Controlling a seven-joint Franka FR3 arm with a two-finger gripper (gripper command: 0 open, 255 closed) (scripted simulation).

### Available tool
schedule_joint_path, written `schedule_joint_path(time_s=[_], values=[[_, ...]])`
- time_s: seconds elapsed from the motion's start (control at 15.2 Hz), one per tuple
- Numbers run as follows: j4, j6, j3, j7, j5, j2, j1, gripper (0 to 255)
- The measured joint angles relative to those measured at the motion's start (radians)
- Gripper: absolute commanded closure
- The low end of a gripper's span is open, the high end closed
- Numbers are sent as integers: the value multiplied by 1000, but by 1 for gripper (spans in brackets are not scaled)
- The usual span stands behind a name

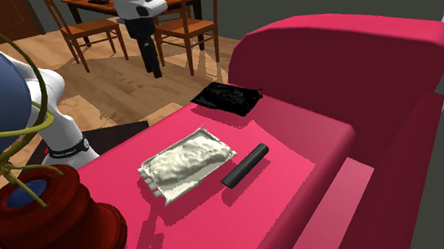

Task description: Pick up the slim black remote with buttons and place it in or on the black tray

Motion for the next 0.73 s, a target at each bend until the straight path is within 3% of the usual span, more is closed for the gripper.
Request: schedule_joint_path(time_s=[0.73], values=[[129, 207, -167, -345, -27, 349, 1, 0]])
